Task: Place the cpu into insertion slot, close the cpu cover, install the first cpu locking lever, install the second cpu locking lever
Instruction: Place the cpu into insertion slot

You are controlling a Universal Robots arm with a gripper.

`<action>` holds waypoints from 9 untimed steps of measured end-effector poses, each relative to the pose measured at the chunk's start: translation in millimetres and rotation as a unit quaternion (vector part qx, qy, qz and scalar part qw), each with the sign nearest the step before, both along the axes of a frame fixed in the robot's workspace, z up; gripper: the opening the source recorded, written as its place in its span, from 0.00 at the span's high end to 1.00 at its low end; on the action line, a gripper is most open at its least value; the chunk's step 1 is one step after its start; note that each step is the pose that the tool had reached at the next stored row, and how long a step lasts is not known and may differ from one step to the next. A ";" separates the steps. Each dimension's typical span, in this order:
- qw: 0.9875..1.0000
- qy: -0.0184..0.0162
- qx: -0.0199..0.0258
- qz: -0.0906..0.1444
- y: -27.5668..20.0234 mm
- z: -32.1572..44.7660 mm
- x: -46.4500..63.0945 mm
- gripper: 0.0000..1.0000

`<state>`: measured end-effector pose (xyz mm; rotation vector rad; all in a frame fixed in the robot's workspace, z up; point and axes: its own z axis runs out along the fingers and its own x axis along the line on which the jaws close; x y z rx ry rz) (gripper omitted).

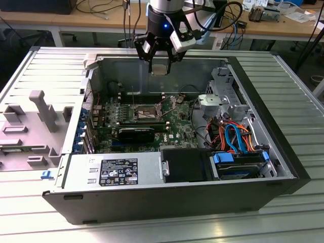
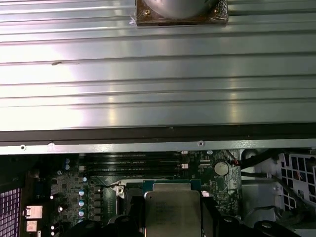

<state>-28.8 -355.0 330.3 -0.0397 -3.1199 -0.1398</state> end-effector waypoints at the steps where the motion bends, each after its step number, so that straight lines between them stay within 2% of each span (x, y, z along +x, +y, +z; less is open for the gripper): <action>1: 1.000 0.000 0.000 0.000 0.0 -0.1 0.0 0.45; 9: 1.000 0.000 0.000 0.000 -1.1 -2.5 0.0 0.45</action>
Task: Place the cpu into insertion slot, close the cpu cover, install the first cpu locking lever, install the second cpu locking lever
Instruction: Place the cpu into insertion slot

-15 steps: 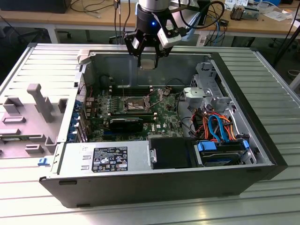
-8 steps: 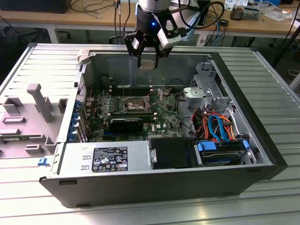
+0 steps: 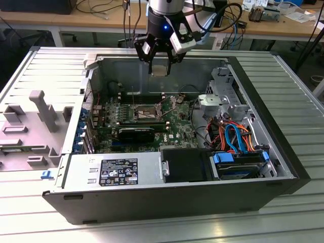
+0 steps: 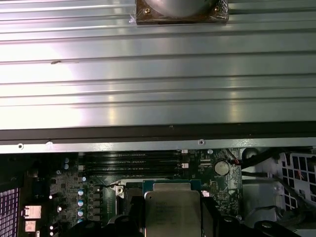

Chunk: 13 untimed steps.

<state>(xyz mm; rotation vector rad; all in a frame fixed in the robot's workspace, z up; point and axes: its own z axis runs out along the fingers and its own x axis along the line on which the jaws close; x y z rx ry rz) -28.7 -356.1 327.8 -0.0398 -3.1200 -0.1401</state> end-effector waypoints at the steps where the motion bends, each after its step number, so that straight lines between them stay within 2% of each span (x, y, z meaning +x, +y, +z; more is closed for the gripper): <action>1: 1.000 0.000 0.000 0.000 -0.2 -0.1 0.0 0.45; 13: 1.000 0.000 0.000 0.000 -3.5 -0.9 0.0 0.45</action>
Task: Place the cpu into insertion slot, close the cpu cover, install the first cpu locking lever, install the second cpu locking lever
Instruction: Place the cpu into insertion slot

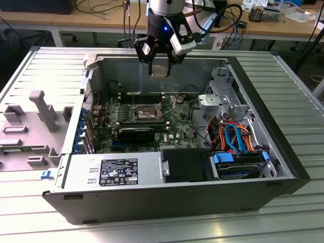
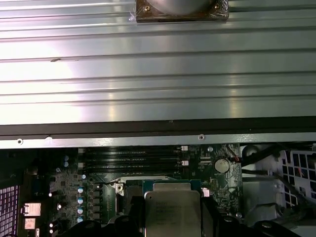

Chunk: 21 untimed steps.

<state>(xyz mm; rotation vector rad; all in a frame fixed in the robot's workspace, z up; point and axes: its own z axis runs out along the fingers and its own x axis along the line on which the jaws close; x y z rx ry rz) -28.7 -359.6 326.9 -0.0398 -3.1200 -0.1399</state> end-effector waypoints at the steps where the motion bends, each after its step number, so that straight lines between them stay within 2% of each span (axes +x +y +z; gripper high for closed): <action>1: 1.000 0.000 0.000 0.000 -0.1 -0.1 0.0 0.45; 15: 1.000 0.000 0.000 0.000 -1.9 -1.3 0.0 0.45; 17: 1.000 0.000 0.000 0.000 -3.7 -2.7 0.0 0.45; 21: 1.000 0.000 0.000 0.000 -4.1 -3.0 0.0 0.45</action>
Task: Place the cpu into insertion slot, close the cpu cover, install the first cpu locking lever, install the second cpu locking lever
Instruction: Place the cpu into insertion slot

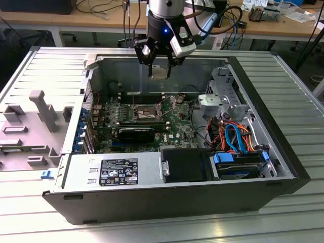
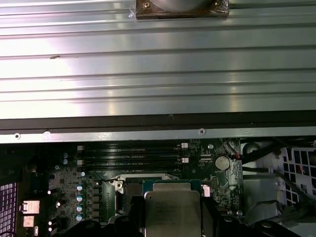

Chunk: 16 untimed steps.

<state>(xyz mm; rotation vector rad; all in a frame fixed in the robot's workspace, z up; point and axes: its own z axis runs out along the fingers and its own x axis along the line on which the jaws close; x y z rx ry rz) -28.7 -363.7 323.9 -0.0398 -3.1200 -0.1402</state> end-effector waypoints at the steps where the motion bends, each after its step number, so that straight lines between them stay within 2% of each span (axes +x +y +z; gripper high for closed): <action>1: 1.000 0.000 0.000 0.000 -0.1 -0.1 0.0 0.45; 4: 1.000 0.000 0.000 0.000 -1.4 -1.0 0.0 0.45; 16: 1.000 0.000 0.000 0.000 -1.6 -3.4 0.0 0.45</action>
